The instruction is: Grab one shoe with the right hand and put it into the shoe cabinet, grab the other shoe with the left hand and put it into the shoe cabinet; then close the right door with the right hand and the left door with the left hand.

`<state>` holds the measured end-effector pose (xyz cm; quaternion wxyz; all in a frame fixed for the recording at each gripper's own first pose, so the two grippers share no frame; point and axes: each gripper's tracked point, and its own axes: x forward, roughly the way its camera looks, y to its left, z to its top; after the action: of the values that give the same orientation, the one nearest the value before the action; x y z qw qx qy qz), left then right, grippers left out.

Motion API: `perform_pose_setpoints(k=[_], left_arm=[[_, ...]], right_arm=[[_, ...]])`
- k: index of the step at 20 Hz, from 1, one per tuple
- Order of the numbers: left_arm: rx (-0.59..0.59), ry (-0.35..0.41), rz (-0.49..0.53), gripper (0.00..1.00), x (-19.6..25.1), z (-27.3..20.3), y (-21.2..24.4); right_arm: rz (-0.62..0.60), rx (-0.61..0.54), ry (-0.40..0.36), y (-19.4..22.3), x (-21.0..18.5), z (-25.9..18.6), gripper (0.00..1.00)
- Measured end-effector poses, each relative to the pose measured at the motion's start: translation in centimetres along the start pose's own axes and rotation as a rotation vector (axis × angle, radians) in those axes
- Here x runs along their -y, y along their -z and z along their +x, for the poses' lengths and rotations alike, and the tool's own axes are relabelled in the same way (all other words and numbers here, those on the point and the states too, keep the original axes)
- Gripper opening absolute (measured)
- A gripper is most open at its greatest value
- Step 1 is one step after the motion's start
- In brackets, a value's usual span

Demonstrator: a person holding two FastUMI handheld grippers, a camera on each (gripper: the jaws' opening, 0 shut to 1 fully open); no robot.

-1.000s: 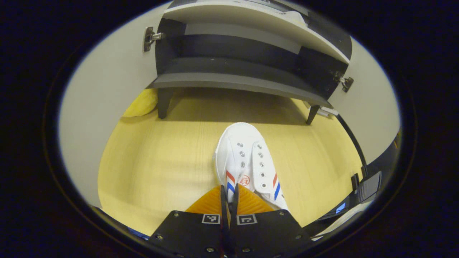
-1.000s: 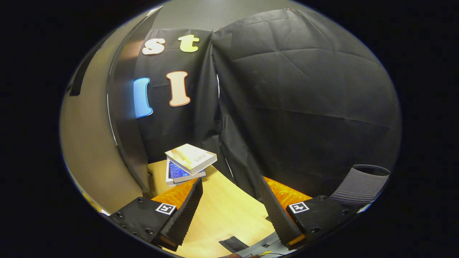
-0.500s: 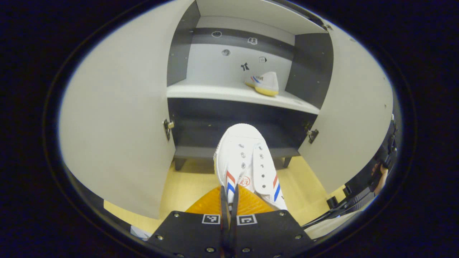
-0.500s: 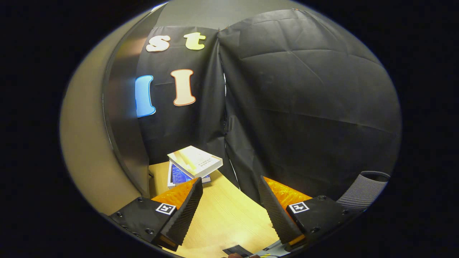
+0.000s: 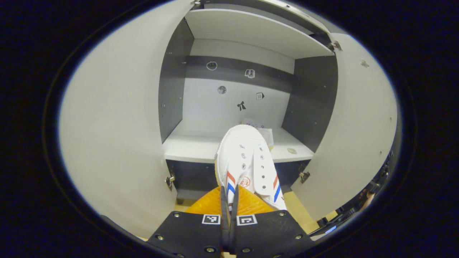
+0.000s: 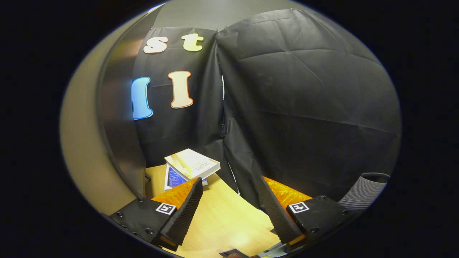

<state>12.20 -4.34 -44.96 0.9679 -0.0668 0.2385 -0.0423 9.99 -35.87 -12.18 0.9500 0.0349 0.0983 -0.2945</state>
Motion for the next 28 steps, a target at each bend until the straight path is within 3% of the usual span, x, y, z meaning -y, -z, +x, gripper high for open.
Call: perform_pose_setpoints(k=[8, 23, 25, 26, 28], left_arm=[[0.139, -0.060, 0.039, 0.00, 0.0, -0.1, 0.0], [0.042, -0.069, 0.105, 0.02, 0.3, -0.2, 0.5], [0.075, -0.050, 0.092, 0.15, 1.1, -0.8, 0.0], [0.103, -0.053, 0.101, 0.16, 1.0, -1.2, -0.6], [0.168, -0.088, 0.158, 0.57, 1.1, -4.1, -2.4]], right_arm=[[0.019, 0.031, 0.034, -1.4, 2.4, -1.4, 0.98], [0.070, 0.066, 0.098, -3.0, 4.8, -4.6, 0.98], [0.075, 0.079, 0.088, -3.6, 4.3, -4.5, 0.98], [0.074, 0.083, 0.082, -3.9, 4.0, -4.6, 0.98], [0.072, 0.090, 0.063, -4.6, 3.4, -4.8, 0.98]])
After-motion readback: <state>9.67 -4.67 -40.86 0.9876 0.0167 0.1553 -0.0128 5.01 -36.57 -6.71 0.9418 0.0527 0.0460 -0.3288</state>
